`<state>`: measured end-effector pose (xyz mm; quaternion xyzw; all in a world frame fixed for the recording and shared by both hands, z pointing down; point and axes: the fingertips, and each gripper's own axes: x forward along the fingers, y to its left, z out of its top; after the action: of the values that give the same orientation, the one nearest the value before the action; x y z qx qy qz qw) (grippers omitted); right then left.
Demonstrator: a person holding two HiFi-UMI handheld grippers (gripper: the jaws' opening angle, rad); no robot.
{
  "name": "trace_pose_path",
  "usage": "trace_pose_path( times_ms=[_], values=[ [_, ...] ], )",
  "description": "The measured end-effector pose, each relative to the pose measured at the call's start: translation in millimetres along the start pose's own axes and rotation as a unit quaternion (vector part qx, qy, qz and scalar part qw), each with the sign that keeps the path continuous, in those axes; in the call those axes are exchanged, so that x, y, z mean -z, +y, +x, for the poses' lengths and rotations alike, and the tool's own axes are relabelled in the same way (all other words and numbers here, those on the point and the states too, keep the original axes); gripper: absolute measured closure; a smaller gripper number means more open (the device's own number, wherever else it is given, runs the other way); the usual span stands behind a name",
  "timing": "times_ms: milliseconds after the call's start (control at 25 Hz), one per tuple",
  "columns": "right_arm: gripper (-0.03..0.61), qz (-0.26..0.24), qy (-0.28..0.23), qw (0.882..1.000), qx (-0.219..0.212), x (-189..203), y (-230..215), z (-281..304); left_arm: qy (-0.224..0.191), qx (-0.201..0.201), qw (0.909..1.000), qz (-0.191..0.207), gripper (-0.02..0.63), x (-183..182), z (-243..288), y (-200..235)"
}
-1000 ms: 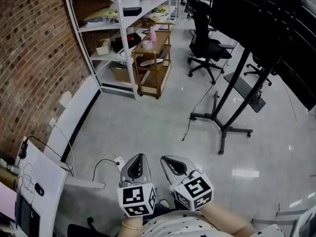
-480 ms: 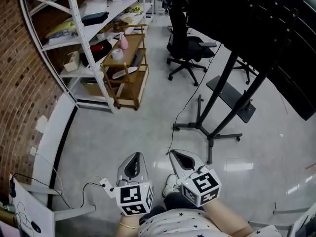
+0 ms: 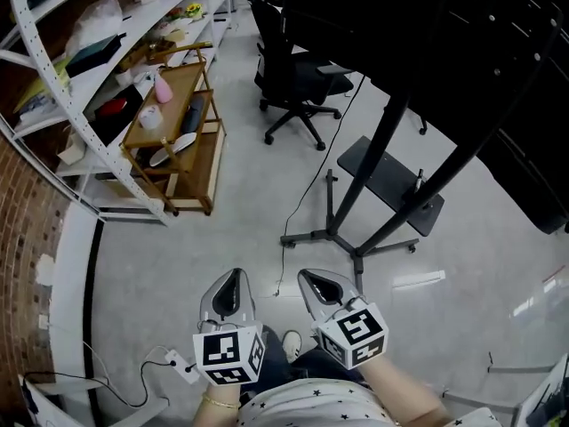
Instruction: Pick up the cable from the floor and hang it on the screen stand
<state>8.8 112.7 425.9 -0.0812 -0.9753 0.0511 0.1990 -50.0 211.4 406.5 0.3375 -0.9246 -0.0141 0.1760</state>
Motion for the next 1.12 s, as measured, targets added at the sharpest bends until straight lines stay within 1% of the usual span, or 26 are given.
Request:
trace_pose_path(
  times_ms=[240, 320, 440, 560, 680, 800, 840, 920, 1040, 1120],
  values=[
    [0.581, 0.037, 0.032, 0.999, 0.019, 24, -62, 50, 0.046, 0.031, 0.9983, 0.016, 0.606, 29, 87, -17],
    [0.581, 0.051, 0.044, 0.997, 0.029, 35, -81, 74, 0.063, 0.043, 0.9969, 0.017, 0.606, 42, 117, -15],
    [0.581, 0.080, 0.073, 0.993, 0.041, 49, -106, 120, 0.090, 0.061, 0.9939, 0.017, 0.606, 52, 166, -1],
    [0.581, 0.110, 0.099, 0.987, 0.058, 60, -133, 170, 0.112, 0.084, 0.9901, 0.008, 0.606, 57, 222, 17],
    [0.581, 0.124, 0.096, 0.984, 0.088, 65, -173, 225, 0.120, 0.112, 0.9864, 0.001, 0.606, 66, 291, 32],
    [0.580, 0.145, 0.095, 0.978, 0.113, 83, -208, 281, 0.133, 0.132, 0.9821, 0.009, 0.606, 89, 354, 47],
    [0.566, 0.151, 0.096, 0.976, 0.120, 93, -220, 300, 0.139, 0.138, 0.9805, 0.016, 0.606, 100, 374, 51],
    [0.561, 0.161, 0.101, 0.972, 0.137, 119, -243, 336, 0.150, 0.147, 0.9772, 0.032, 0.606, 125, 411, 56],
    [0.560, 0.169, 0.133, 0.965, 0.154, 180, -273, 382, 0.166, 0.156, 0.9726, 0.047, 0.606, 175, 452, 64],
    [0.558, 0.171, 0.155, 0.959, 0.162, 226, -295, 409, 0.171, 0.153, 0.9717, 0.056, 0.606, 210, 476, 70]
  ],
)
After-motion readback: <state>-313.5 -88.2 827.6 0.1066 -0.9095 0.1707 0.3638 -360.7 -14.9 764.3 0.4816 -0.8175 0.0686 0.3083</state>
